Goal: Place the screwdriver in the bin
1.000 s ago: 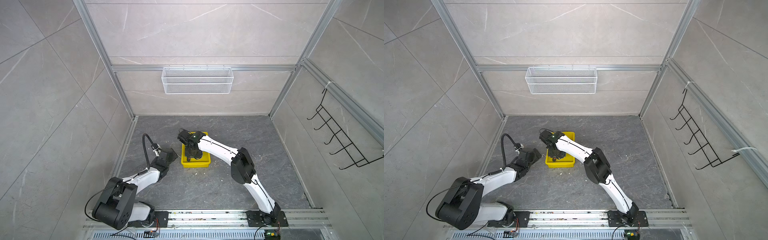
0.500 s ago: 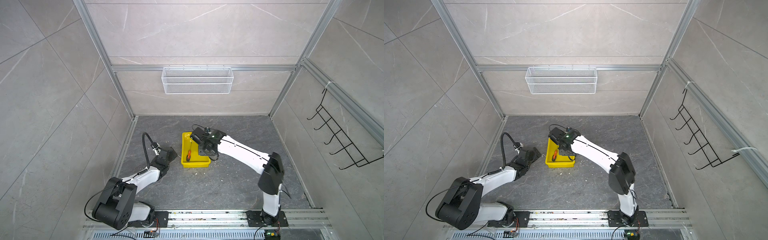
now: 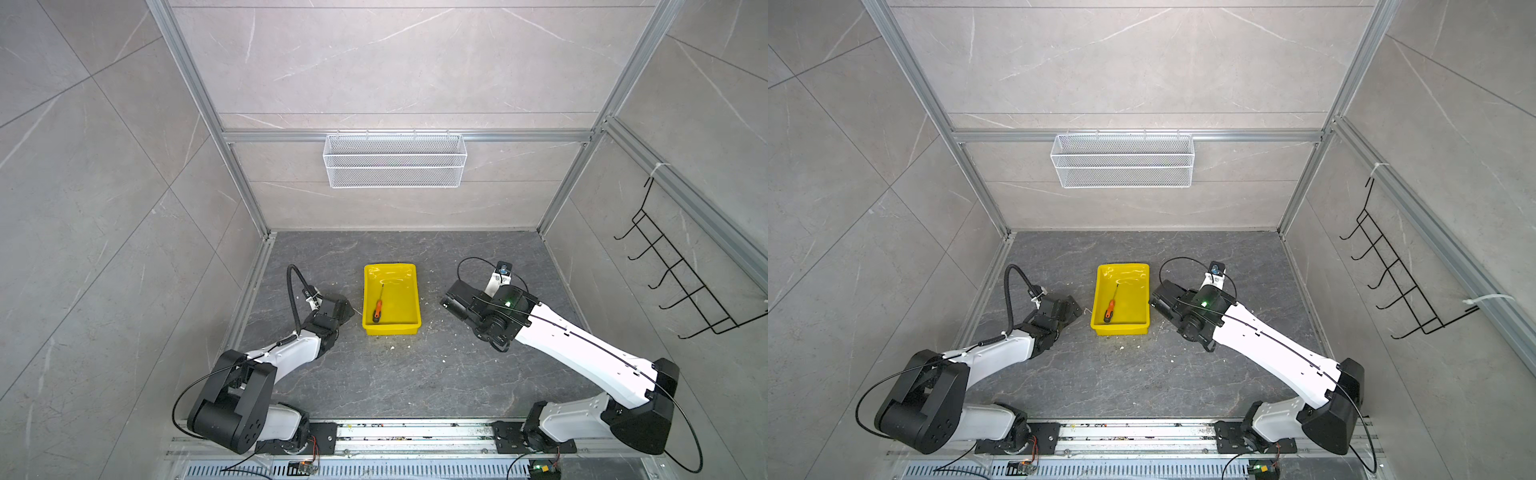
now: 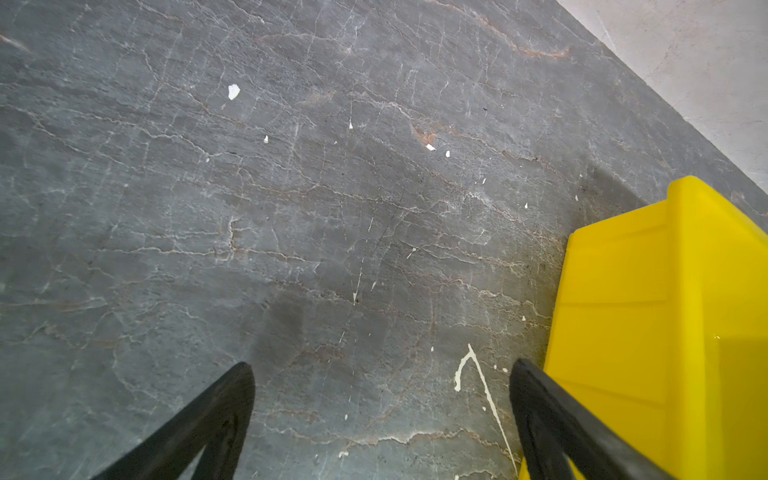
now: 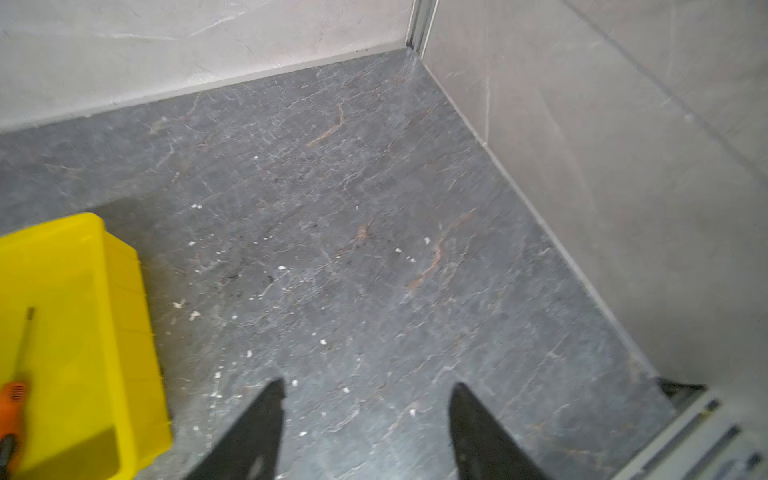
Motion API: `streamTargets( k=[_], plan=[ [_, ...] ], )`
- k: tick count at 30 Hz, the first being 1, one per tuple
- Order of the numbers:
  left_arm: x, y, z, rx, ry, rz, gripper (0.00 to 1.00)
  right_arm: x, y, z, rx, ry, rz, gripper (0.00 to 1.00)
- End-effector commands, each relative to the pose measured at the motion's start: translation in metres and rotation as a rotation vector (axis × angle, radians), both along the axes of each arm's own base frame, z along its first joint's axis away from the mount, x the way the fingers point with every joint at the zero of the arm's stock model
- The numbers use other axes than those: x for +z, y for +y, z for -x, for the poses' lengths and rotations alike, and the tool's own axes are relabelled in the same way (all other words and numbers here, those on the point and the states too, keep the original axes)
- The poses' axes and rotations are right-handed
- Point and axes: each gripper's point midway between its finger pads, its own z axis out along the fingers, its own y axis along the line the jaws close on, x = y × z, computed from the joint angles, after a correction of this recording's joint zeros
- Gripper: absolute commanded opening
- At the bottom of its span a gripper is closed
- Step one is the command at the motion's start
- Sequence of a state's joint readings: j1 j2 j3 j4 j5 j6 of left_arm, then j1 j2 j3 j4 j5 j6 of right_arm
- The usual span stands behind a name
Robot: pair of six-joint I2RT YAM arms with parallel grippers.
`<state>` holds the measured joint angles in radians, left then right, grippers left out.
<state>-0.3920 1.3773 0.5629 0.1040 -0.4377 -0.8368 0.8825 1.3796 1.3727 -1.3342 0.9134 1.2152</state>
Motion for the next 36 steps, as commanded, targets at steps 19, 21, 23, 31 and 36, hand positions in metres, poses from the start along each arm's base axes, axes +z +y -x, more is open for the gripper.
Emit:
streamTargets(
  k=[19, 21, 23, 31, 36],
  plan=[
    [0.013, -0.001, -0.012, -0.007, -0.018, -0.013, 0.98, 0.047, 0.025, -0.025, 0.306, -0.046, 0.275, 1.0],
    [0.012, -0.002, -0.012, -0.009, -0.014, -0.015, 0.98, 0.039, 0.035, -0.029, 0.354, -0.046, 0.261, 1.0],
    [0.012, -0.002, -0.013, -0.011, -0.012, -0.016, 0.98, 0.03, 0.052, -0.031, 0.451, -0.075, 0.187, 1.0],
    [0.019, -0.001, -0.012, -0.011, -0.03, -0.011, 0.98, -0.011, 0.025, -0.059, 0.502, -0.314, 0.387, 1.0],
    [0.028, -0.003, -0.012, -0.032, -0.06, -0.014, 0.99, -0.069, -0.04, -0.081, 0.377, -0.284, 0.267, 1.0]
  ],
)
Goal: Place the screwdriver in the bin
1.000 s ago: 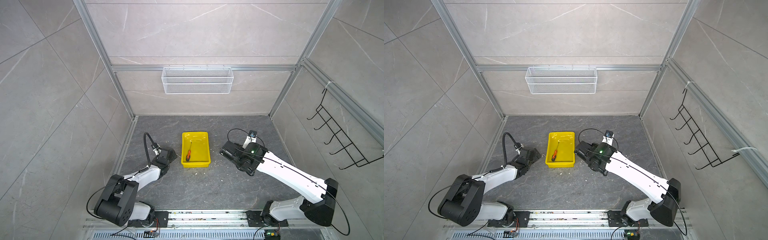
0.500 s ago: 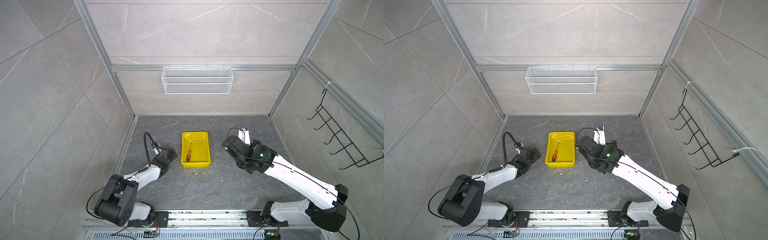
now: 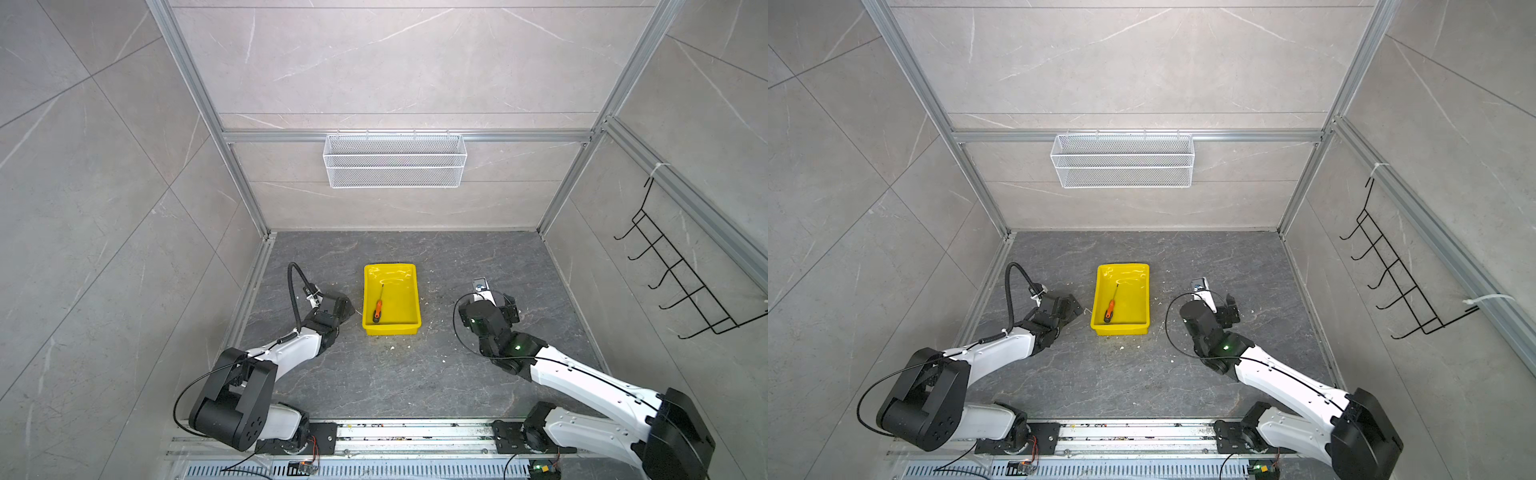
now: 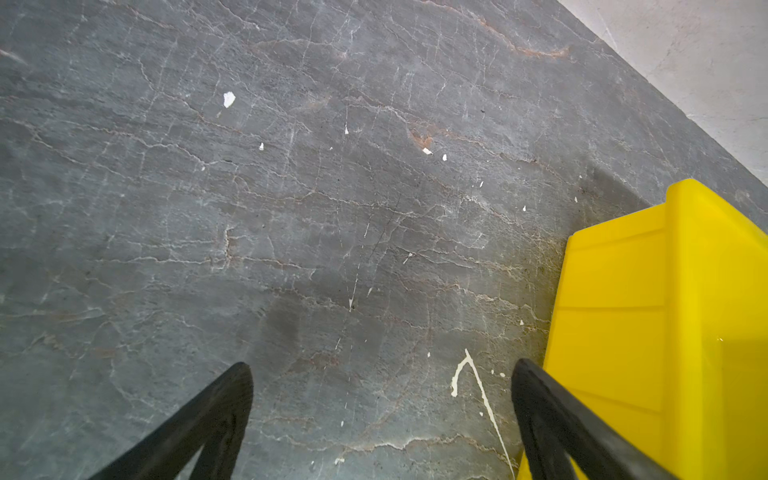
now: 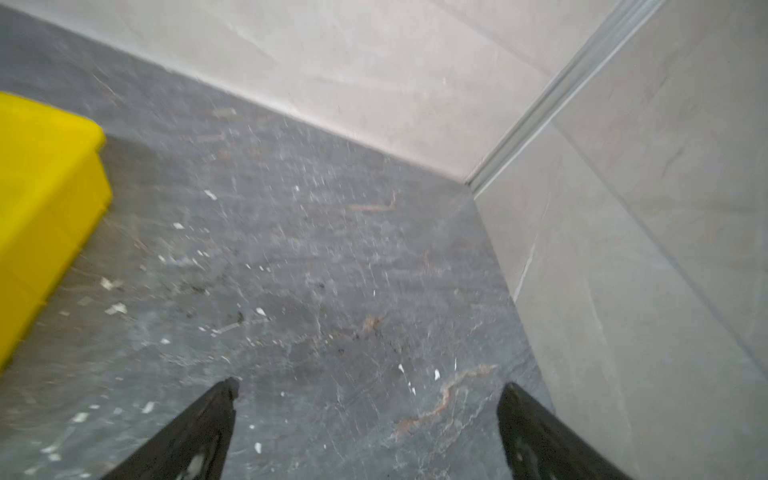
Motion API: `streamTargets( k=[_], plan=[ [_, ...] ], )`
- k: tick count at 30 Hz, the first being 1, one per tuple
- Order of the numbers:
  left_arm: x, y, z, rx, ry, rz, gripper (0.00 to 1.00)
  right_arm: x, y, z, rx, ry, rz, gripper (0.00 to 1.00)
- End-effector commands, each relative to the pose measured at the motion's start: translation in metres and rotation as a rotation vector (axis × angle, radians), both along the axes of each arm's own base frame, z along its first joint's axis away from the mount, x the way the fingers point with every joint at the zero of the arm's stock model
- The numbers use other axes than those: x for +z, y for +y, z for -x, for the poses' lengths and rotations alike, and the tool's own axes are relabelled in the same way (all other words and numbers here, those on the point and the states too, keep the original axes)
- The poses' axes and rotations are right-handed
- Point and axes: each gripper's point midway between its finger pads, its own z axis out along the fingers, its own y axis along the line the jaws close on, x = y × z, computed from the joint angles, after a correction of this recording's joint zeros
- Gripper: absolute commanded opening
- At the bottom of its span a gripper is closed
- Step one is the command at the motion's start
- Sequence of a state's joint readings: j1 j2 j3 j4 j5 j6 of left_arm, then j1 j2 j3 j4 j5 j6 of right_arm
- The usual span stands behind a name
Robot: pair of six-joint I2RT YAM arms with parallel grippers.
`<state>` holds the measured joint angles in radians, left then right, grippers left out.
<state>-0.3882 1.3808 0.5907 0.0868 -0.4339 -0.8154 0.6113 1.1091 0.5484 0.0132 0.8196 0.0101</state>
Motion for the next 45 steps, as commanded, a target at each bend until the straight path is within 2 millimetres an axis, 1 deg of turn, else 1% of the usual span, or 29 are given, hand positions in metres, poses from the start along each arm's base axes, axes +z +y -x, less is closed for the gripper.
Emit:
streamTargets(
  k=[1, 3, 7, 9, 12, 13, 14, 16, 18, 19, 22, 23, 24, 25, 27, 29, 30, 31, 32, 34, 36, 38, 40, 42, 44, 45],
  plan=[
    [0.025, -0.002, -0.007, -0.027, -0.064, -0.003, 1.0, 0.015, -0.017, -0.028, -0.028, -0.157, -0.125, 1.0],
    [0.032, -0.004, -0.008, -0.047, -0.083, 0.001, 1.0, -0.006, -0.033, -0.037, -0.074, -0.153, -0.15, 1.0],
    [0.043, -0.01, -0.008, -0.078, -0.139, 0.032, 1.0, -0.034, -0.041, -0.053, -0.092, -0.158, -0.183, 1.0],
    [0.048, -0.016, -0.009, -0.115, -0.169, 0.053, 1.0, -0.036, -0.046, -0.06, -0.122, -0.148, -0.157, 1.0],
    [0.054, -0.021, -0.009, -0.151, -0.206, 0.06, 1.0, -0.045, -0.044, -0.065, -0.077, -0.139, -0.154, 1.0],
    [0.057, -0.022, -0.01, -0.156, -0.218, 0.058, 1.0, -0.048, -0.044, -0.067, -0.05, -0.175, -0.169, 1.0],
    [0.059, -0.023, -0.012, -0.168, -0.227, 0.044, 1.0, -0.041, -0.046, -0.071, -0.048, -0.21, -0.175, 1.0],
    [0.068, -0.033, -0.016, -0.261, -0.241, -0.008, 1.0, -0.052, -0.049, -0.068, -0.04, -0.139, -0.233, 1.0],
    [0.078, -0.047, -0.02, -0.389, -0.237, -0.071, 1.0, -0.049, -0.059, -0.067, -0.043, -0.19, -0.281, 0.99],
    [0.082, -0.052, -0.021, -0.441, -0.226, -0.111, 1.0, -0.052, -0.06, -0.066, -0.042, -0.163, -0.298, 1.0],
    [0.088, -0.056, -0.023, -0.515, -0.198, -0.211, 1.0, -0.068, -0.052, -0.069, 0.055, -0.143, -0.352, 1.0],
    [0.092, -0.057, -0.025, -0.536, -0.2, -0.248, 1.0, -0.06, -0.052, -0.07, 0.072, -0.201, -0.344, 0.99],
    [0.095, -0.055, -0.026, -0.556, -0.197, -0.291, 1.0, -0.061, -0.05, -0.069, 0.08, -0.177, -0.347, 1.0],
    [0.098, -0.05, -0.027, -0.55, -0.177, -0.334, 1.0, -0.065, -0.047, -0.068, 0.089, -0.136, -0.346, 1.0],
    [0.111, -0.029, -0.026, -0.473, -0.128, -0.425, 1.0, -0.063, -0.042, -0.072, 0.121, -0.161, -0.347, 0.99],
    [0.122, 0.006, -0.019, -0.325, -0.082, -0.541, 1.0, -0.066, -0.042, -0.07, 0.118, -0.127, -0.351, 0.99],
    [0.126, 0.023, -0.014, -0.256, -0.08, -0.608, 1.0, -0.065, -0.042, -0.071, 0.117, -0.139, -0.349, 0.99],
    [0.13, 0.037, -0.01, -0.193, -0.108, -0.67, 1.0, -0.064, -0.043, -0.071, 0.117, -0.144, -0.35, 0.99],
    [0.136, 0.045, -0.009, -0.155, -0.154, -0.718, 1.0, -0.065, -0.043, -0.071, 0.116, -0.138, -0.348, 0.99],
    [0.13, 0.052, -0.002, -0.149, -0.247, -0.781, 1.0, -0.065, -0.042, -0.071, 0.117, -0.136, -0.351, 0.99],
    [0.116, 0.057, 0.005, -0.177, -0.321, -0.777, 1.0, -0.065, -0.042, -0.071, 0.118, -0.137, -0.35, 0.99],
    [0.095, 0.071, 0.01, -0.17, -0.321, -0.708, 1.0, -0.065, -0.042, -0.071, 0.118, -0.138, -0.351, 0.99],
    [0.077, 0.088, 0.012, -0.124, -0.305, -0.601, 1.0, -0.065, -0.042, -0.071, 0.119, -0.137, -0.35, 0.99],
    [0.063, 0.1, 0.012, -0.084, -0.309, -0.537, 1.0, -0.065, -0.042, -0.071, 0.117, -0.138, -0.351, 0.99],
    [0.049, 0.106, 0.011, -0.068, -0.301, -0.527, 1.0, -0.065, -0.042, -0.071, 0.119, -0.138, -0.35, 0.99],
    [0.05, 0.111, 0.009, -0.047, -0.304, -0.54, 1.0, -0.065, -0.042, -0.071, 0.119, -0.138, -0.35, 0.99]
  ],
)
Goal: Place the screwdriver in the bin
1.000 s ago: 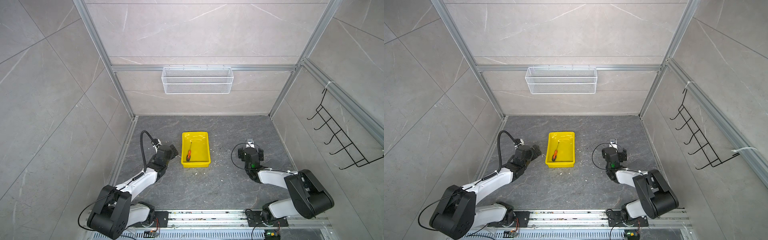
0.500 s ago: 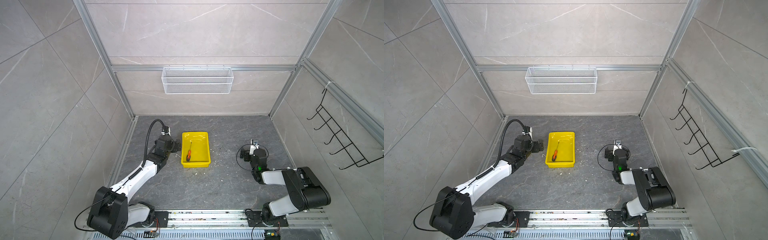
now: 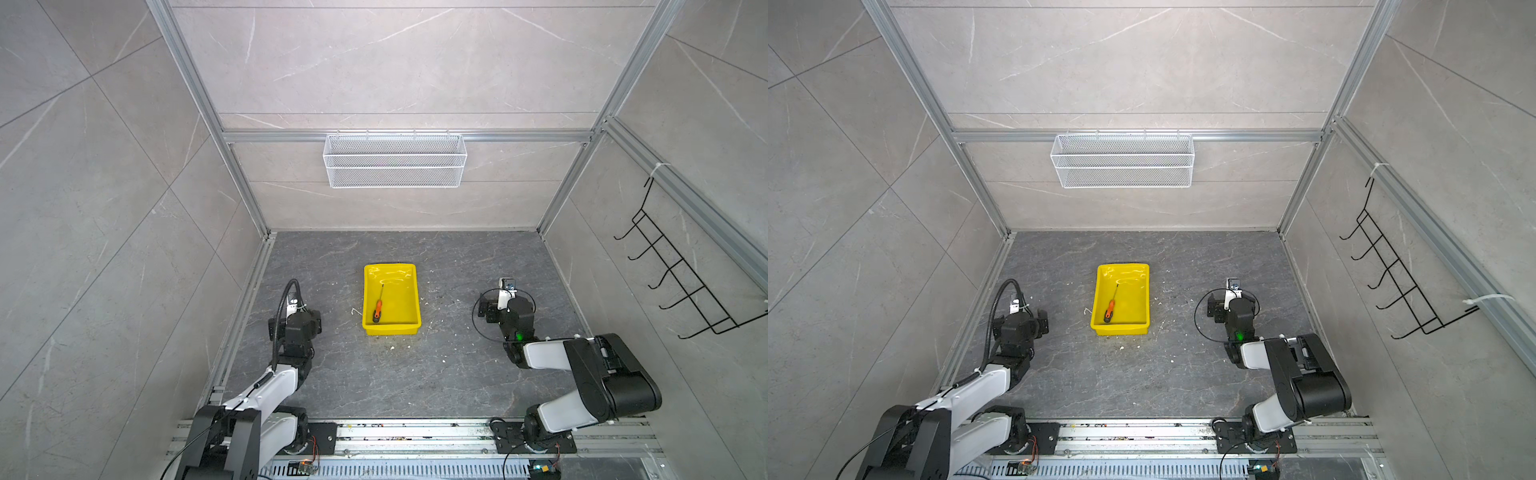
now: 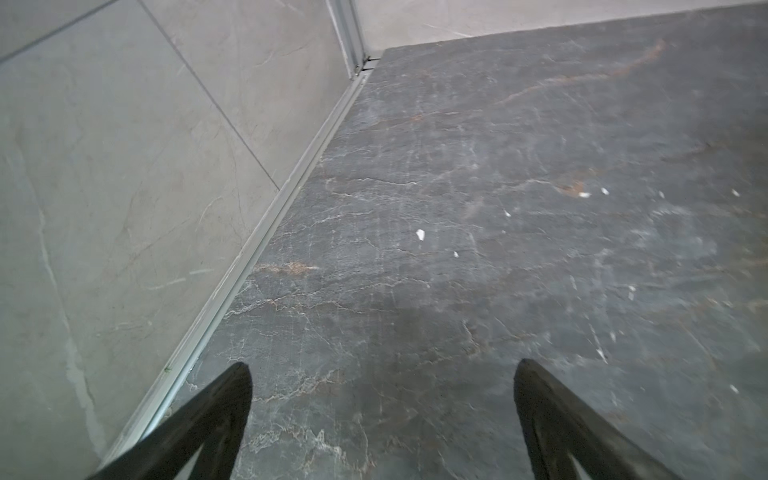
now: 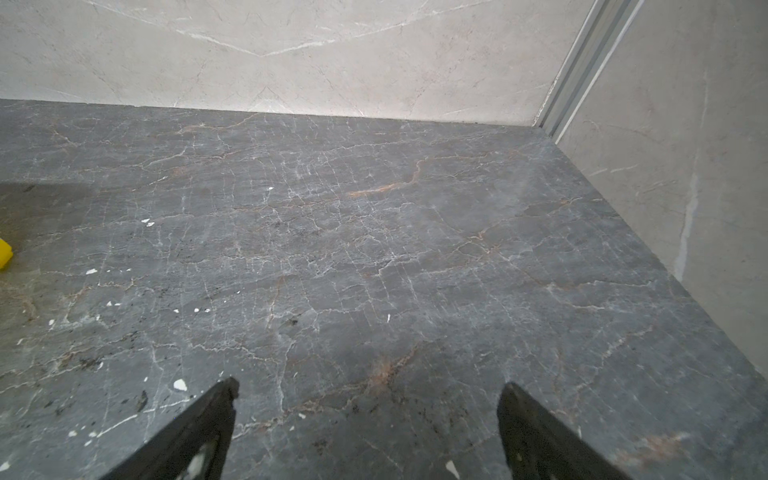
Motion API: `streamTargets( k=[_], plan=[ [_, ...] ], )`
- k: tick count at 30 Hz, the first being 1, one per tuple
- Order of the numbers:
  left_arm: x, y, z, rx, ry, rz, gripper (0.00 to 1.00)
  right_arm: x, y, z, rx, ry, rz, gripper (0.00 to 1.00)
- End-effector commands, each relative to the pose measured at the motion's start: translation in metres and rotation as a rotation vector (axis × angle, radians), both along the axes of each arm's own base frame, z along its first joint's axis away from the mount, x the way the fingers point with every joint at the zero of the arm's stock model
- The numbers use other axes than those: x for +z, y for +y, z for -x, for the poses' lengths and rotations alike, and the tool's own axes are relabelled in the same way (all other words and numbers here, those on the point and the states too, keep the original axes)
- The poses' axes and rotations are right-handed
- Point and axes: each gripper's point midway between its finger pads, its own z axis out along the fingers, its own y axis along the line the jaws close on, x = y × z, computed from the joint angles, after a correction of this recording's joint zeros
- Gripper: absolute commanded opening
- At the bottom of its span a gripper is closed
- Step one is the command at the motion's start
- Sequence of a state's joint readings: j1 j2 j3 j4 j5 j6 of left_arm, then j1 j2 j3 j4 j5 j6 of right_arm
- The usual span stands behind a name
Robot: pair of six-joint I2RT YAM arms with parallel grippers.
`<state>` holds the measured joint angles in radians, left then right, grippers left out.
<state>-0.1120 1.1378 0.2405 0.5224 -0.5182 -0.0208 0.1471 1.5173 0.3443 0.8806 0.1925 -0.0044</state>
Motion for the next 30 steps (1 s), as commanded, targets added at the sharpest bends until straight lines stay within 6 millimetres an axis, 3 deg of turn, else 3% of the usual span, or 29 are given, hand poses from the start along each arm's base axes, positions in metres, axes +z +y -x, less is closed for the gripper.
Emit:
streamTargets(
  k=[1, 6, 10, 18, 30],
  plan=[
    [0.026, -0.001, -0.022, 0.004, -0.158, 0.065, 1.0, 0.006, 0.002, -0.003, 0.013, -0.025, -0.001, 0.99],
    [0.021, -0.01, -0.046, -0.086, -0.137, 0.061, 1.0, 0.007, 0.002, -0.003, 0.012, -0.026, -0.002, 0.99],
    [-0.002, -0.005, -0.056, -0.114, -0.163, 0.099, 1.0, 0.006, 0.002, -0.003, 0.012, -0.026, -0.002, 0.99],
    [-0.009, -0.019, -0.064, -0.203, -0.087, 0.119, 1.0, 0.007, 0.002, -0.003, 0.014, -0.025, -0.003, 0.99],
    [-0.01, -0.018, -0.066, -0.209, -0.076, 0.14, 1.0, 0.006, 0.004, -0.005, 0.023, -0.018, -0.007, 0.99]
  ],
)
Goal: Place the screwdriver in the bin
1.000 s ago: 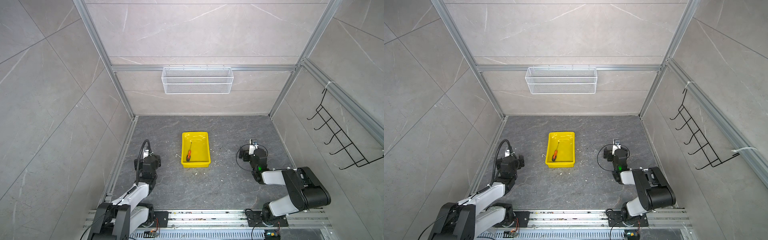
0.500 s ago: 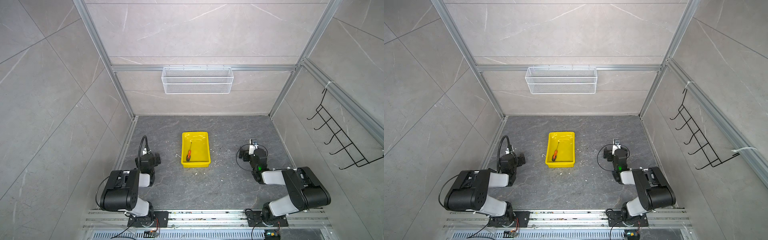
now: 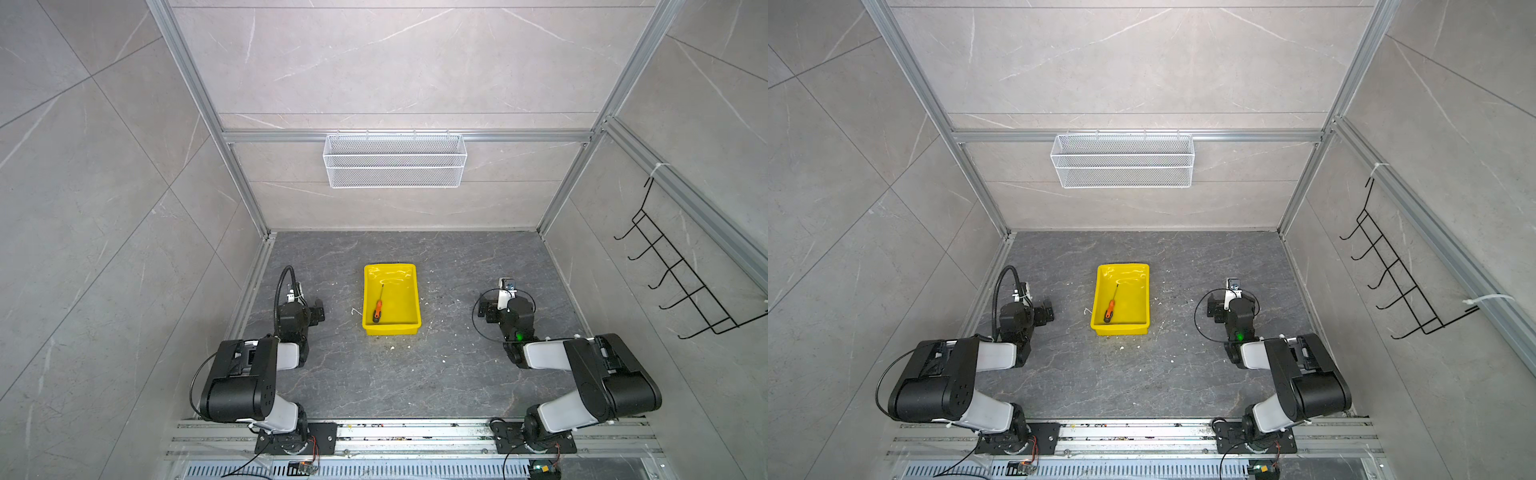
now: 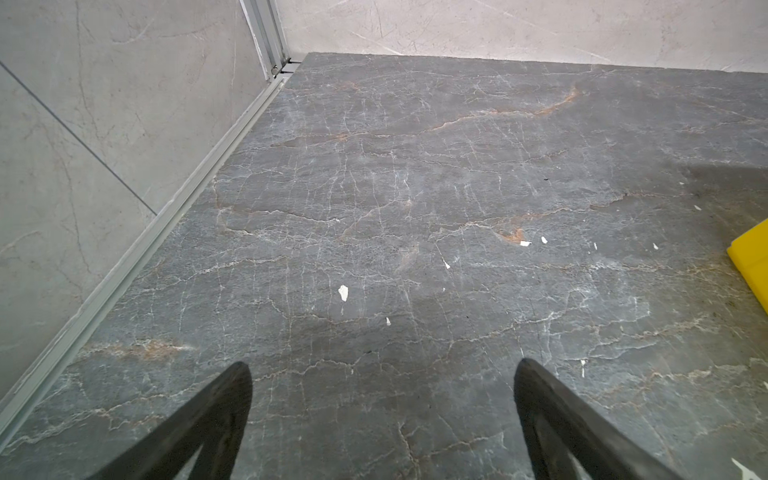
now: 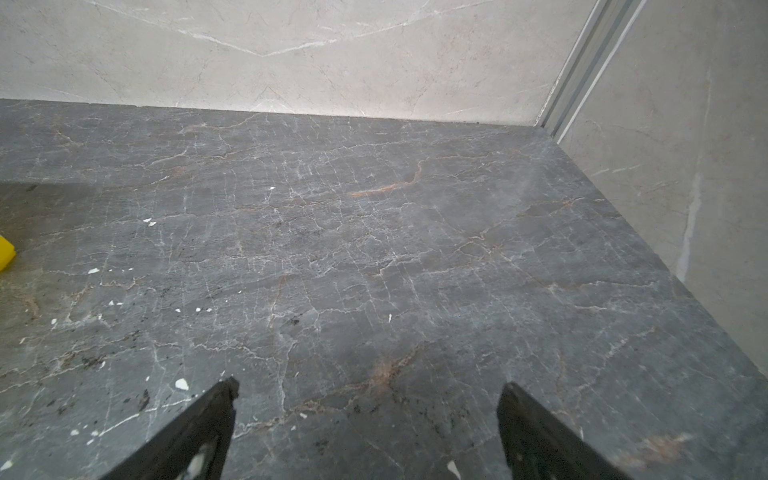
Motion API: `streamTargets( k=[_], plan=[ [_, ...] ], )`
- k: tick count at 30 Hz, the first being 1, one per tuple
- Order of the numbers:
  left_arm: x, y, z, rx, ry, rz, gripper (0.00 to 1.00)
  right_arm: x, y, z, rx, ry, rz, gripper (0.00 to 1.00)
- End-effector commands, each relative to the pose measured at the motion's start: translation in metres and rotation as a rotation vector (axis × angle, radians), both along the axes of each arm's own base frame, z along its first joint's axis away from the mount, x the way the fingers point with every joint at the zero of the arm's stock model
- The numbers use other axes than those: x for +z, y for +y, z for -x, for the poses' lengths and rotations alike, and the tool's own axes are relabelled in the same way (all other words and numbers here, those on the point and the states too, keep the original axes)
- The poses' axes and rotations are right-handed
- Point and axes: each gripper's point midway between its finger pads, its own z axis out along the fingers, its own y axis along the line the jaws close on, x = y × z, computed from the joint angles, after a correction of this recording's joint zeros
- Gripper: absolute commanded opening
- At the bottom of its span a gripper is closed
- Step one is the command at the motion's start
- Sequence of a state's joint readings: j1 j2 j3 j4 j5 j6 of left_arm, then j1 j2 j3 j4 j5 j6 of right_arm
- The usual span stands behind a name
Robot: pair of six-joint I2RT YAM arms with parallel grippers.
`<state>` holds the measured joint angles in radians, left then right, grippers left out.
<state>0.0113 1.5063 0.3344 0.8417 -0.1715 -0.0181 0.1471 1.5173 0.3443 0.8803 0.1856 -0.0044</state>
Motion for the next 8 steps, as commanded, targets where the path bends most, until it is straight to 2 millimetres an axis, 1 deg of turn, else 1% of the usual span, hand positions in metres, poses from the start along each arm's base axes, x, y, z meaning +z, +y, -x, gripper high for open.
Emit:
streamTargets(
  k=[1, 8],
  plan=[
    [0.0134, -0.0007, -0.0079, -0.015, -0.044, -0.005, 1.0, 0.0048, 0.0022, -0.005, 0.019, -0.013, -0.008, 0.99],
    [0.013, -0.0006, -0.0078, -0.015, -0.042, -0.006, 1.0, 0.0058, 0.0005, -0.0042, 0.016, -0.018, -0.008, 0.99]
  ],
)
